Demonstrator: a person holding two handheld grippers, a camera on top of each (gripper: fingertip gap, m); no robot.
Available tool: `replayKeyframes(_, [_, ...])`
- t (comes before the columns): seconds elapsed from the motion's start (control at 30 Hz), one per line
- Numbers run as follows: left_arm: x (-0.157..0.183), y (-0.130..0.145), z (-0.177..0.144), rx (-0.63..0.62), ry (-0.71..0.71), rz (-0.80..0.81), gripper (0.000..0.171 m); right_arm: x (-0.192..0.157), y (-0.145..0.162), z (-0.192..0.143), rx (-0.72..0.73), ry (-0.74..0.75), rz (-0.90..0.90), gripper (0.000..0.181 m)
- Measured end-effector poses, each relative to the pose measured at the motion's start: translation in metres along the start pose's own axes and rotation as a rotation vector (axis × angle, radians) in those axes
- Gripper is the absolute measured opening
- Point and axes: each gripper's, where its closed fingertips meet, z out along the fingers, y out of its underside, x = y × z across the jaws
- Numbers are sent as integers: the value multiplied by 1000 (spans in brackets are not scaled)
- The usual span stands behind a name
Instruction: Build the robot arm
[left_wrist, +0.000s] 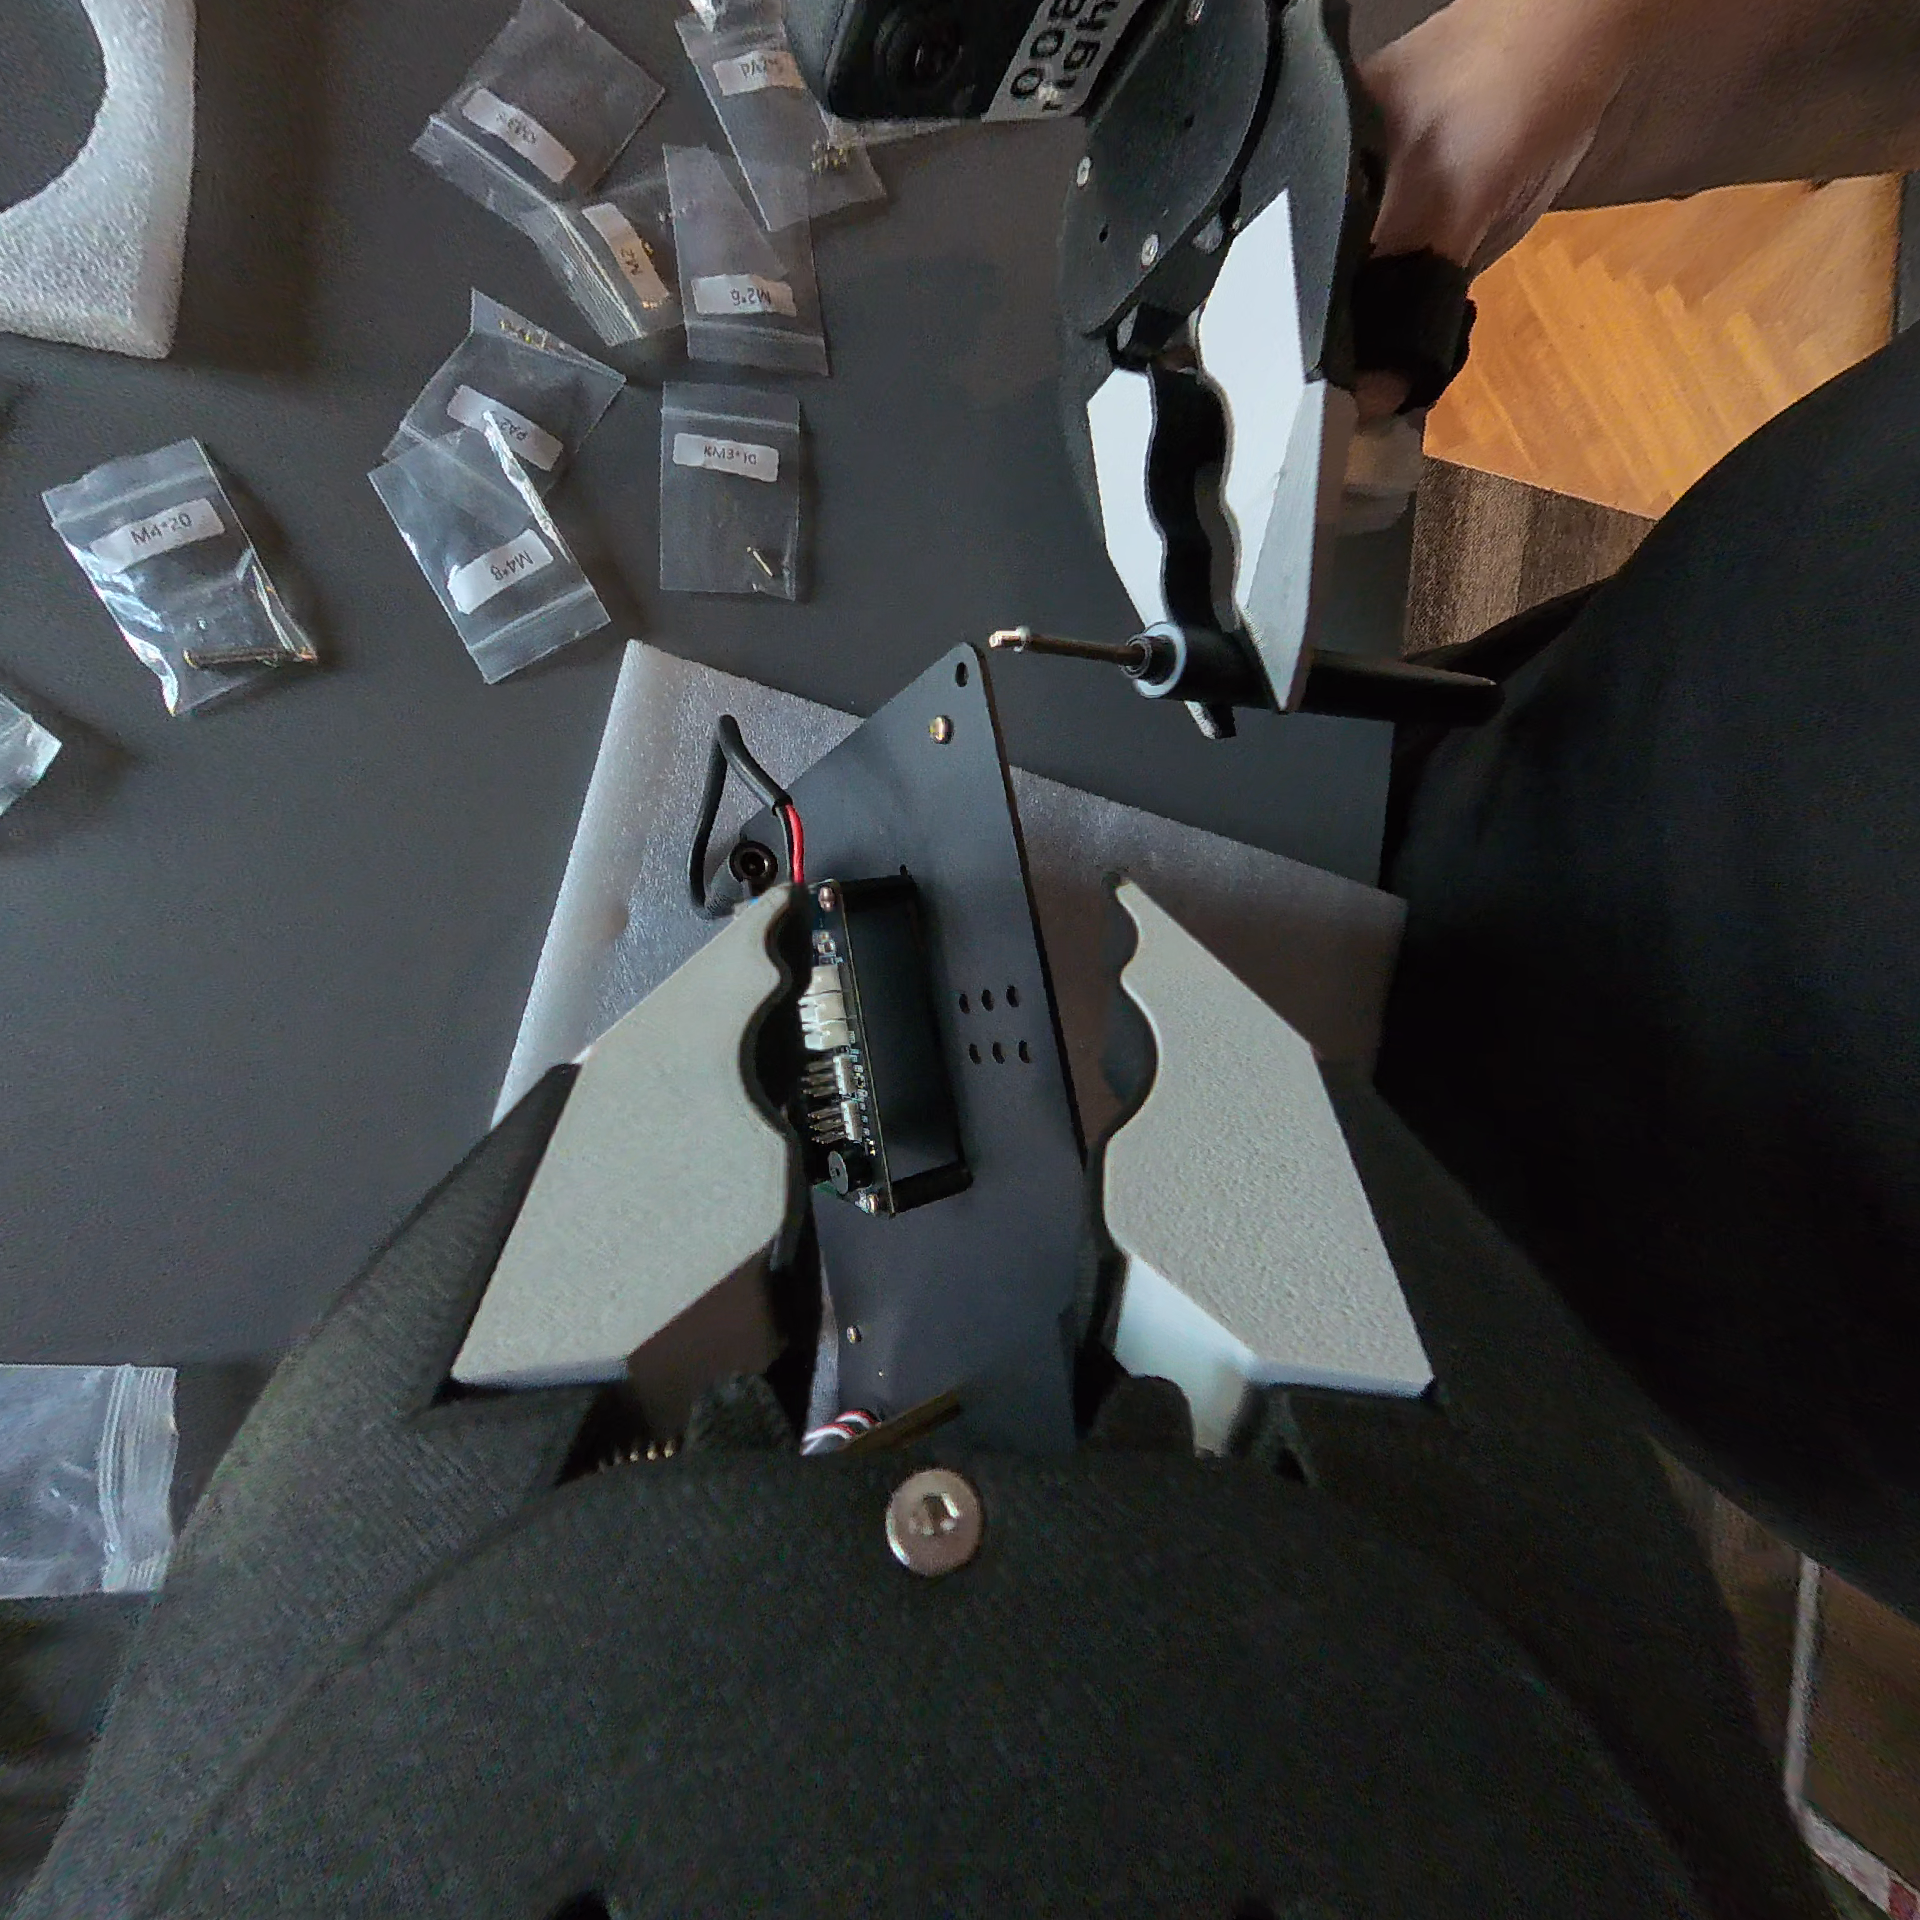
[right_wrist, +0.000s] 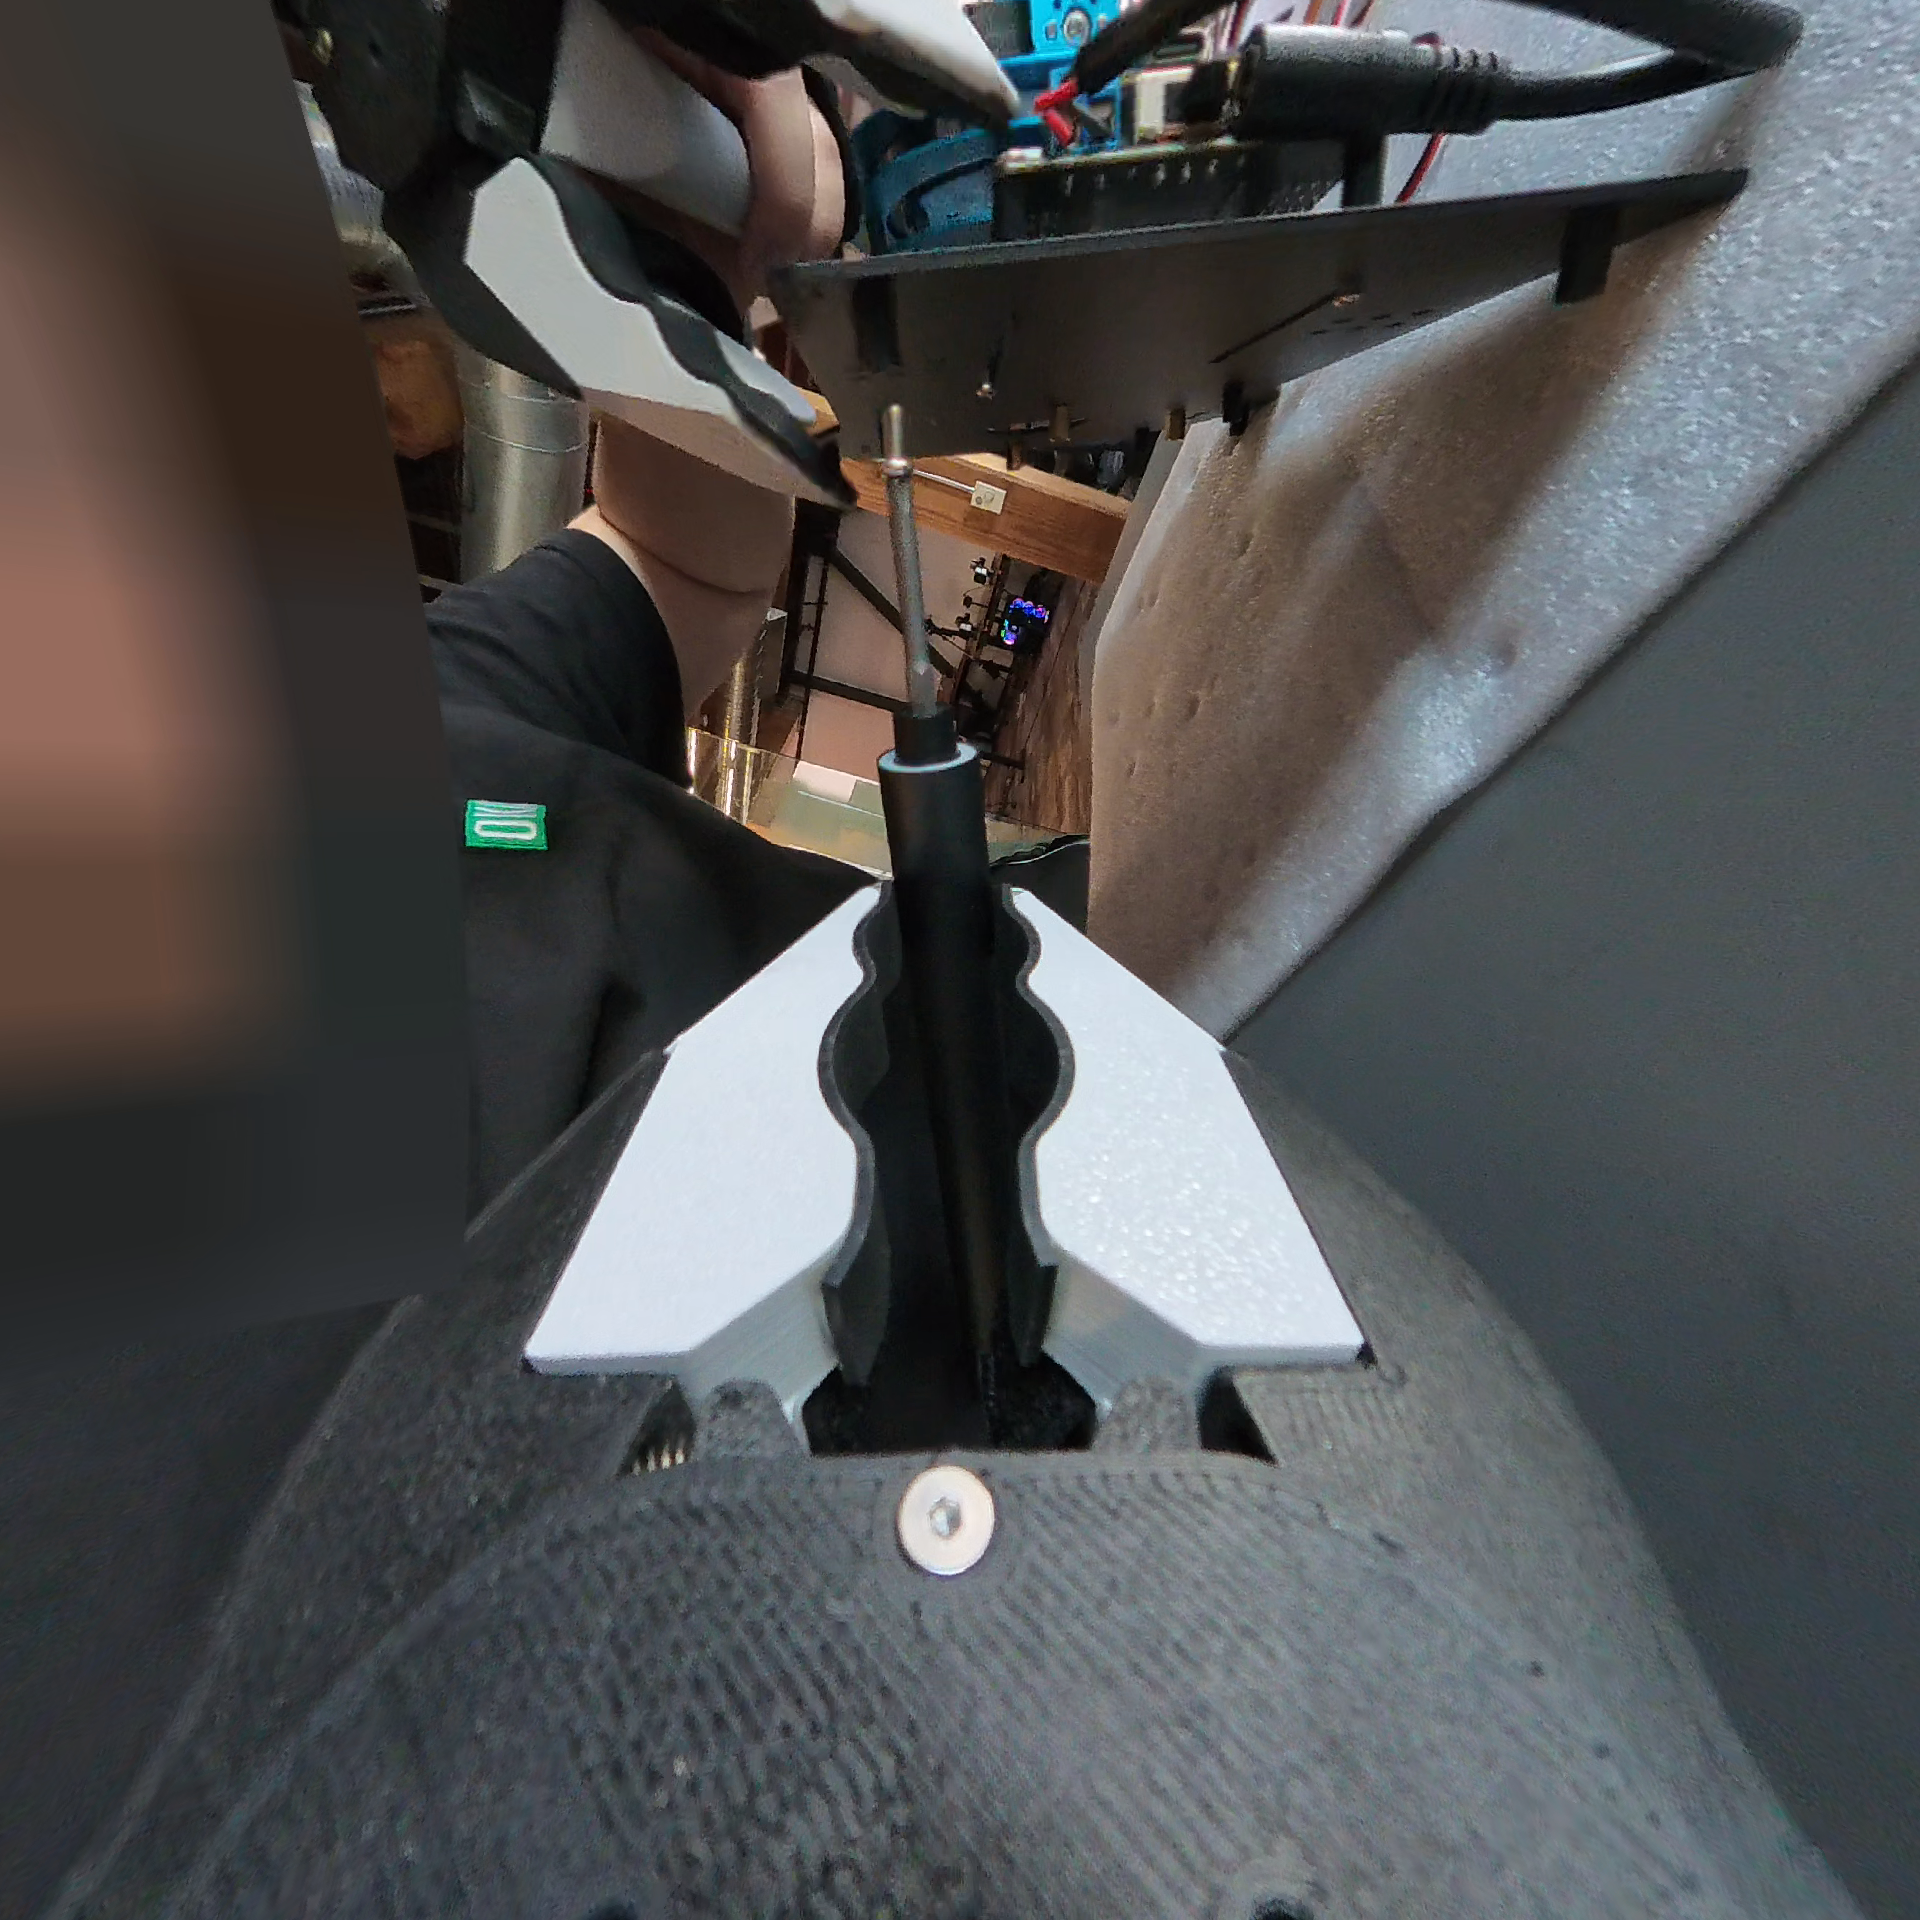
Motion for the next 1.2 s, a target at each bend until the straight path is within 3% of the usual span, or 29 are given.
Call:
replayKeyframes(0.43, [-1,4,6,-53,-21,2,48,6,4,3,-49,27,39,16])
replayKeyframes(0.83, [-2,4,4,-76,30,-36,45,16,6,37,-33,16,108,17])
replayKeyframes(1.2, [-1,5,4,-108,35,12,45,19,-1,45,2,-26,65,17])
